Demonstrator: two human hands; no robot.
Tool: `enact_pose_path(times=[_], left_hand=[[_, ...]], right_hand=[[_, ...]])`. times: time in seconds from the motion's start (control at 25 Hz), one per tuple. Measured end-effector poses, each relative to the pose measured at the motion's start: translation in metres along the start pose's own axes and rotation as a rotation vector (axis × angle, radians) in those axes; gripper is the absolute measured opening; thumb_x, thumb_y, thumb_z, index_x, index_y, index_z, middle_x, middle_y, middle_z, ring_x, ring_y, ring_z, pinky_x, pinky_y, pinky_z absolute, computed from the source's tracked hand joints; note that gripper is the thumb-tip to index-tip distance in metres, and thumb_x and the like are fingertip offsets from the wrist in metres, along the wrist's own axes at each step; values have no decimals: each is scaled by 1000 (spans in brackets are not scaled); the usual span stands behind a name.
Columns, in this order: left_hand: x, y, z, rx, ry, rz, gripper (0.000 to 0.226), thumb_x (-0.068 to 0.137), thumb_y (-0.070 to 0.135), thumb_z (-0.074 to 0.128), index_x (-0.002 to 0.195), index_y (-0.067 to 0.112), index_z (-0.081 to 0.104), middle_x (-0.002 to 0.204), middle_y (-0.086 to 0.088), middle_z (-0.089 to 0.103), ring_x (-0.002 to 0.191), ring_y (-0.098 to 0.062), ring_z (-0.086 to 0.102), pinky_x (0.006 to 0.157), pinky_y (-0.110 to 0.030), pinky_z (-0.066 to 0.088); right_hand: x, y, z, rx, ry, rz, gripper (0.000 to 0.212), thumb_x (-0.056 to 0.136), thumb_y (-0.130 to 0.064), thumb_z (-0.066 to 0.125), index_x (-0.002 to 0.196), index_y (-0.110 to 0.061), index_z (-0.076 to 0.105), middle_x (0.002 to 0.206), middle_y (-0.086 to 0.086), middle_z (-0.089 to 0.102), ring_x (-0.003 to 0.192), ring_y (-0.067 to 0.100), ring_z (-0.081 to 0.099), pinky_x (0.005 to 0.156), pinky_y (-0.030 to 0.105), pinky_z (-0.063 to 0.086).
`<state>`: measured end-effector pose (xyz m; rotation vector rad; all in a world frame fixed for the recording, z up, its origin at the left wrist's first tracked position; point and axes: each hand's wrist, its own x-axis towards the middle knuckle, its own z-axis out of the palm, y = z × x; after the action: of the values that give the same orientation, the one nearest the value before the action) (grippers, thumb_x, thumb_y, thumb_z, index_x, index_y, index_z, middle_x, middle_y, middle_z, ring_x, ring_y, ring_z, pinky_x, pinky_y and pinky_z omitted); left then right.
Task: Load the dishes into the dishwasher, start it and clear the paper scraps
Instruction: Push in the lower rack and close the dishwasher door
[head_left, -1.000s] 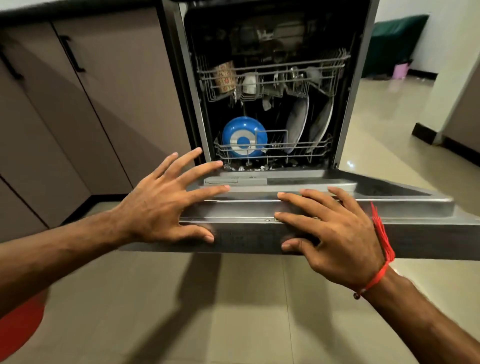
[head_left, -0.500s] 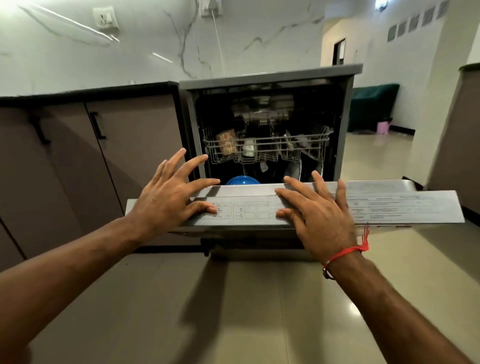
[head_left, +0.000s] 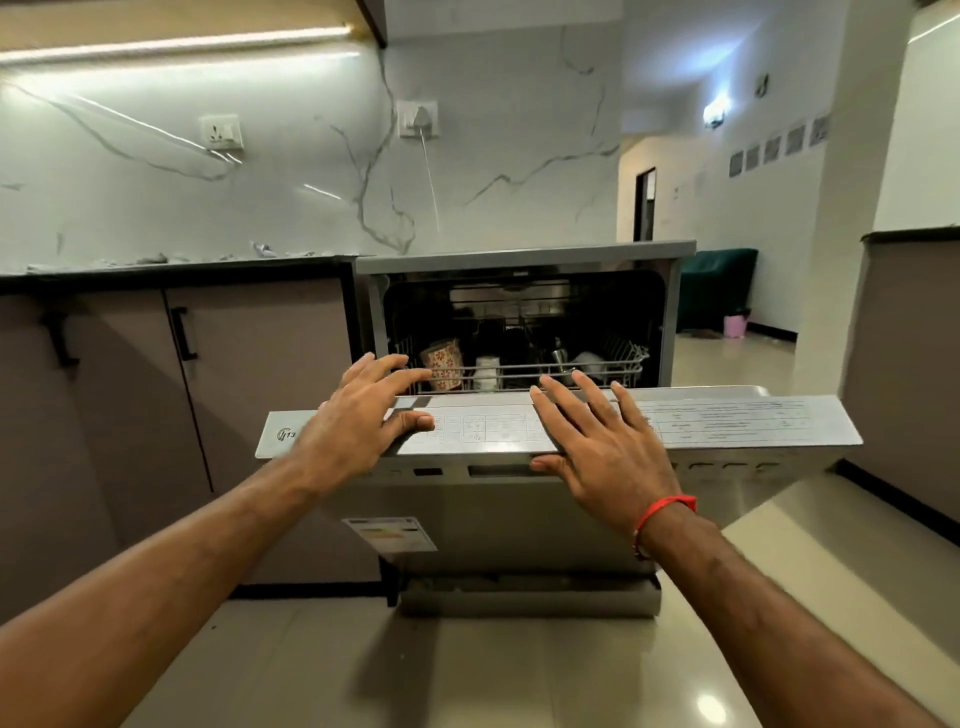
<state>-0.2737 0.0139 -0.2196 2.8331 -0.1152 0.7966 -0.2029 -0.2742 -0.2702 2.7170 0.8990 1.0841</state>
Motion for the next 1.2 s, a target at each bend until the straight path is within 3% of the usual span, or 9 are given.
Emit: enact_pose_path(times=[0.08,0.16,0.28,0.36,0.48,0.6,0.8,1.0,1.2], left_hand=[[-1,0,14,-69,114,94,60,94,56,40,148,31,42,158,4,36,148,-17,27,116,-55,35],[6,-5,27,6,195,177,53,104,54,29,148,27,42,157,4,40,148,-12,28,120,-51,31],[37,-11,33,269,211,215,83,96,76,16,155,21,32,164,0,24,154,-18,16,126,-46,18],[61,-12,32,334,243,223,93,91,83,15,157,19,27,165,-2,20,154,-21,14,125,-47,19],[95,-22,34,336,294,235,92,92,82,17,158,19,25,166,-3,20,154,-22,15,124,-49,22],[131,-33,35,345,320,231,95,91,83,18,160,17,18,168,-3,10,155,-23,7,126,-48,17],[190,-49,34,384,303,206,101,89,85,16,160,17,-11,167,-1,-20,153,-23,-19,126,-52,4],[246,-69,37,371,307,221,108,85,88,19,158,18,-18,163,-1,-31,150,-24,-28,123,-57,-6],[297,-84,48,371,333,216,110,83,88,15,157,14,-21,162,-9,-33,149,-28,-30,122,-54,-15]], right_hand=[[11,3,-1,11,-10,9,74,93,-64,16,154,-23,27,161,1,28,148,30,26,118,55,26],[26,9,-2,20,-2,13,73,94,-64,14,155,-25,22,162,-1,24,150,29,22,119,54,23],[59,23,-4,74,-15,-3,71,96,-64,20,157,-30,7,165,-6,6,153,24,7,124,49,8],[82,32,-2,76,-30,4,70,98,-63,24,157,-33,2,166,-9,2,153,21,3,124,47,3],[112,44,6,73,-4,12,67,98,-63,24,157,-35,5,165,-11,5,153,19,5,124,46,3],[146,55,14,60,-3,15,68,98,-63,25,157,-35,4,166,-4,-7,153,21,-2,124,45,1],[205,80,28,190,-53,64,92,94,-65,40,152,-30,-23,155,-1,-40,147,19,-28,124,43,-7],[256,95,43,206,-119,114,103,92,-66,46,150,-28,-30,154,1,-41,145,20,-32,121,45,-14],[295,104,63,144,-169,194,96,93,-70,37,152,-27,-25,157,0,-36,146,22,-29,119,48,-18]])
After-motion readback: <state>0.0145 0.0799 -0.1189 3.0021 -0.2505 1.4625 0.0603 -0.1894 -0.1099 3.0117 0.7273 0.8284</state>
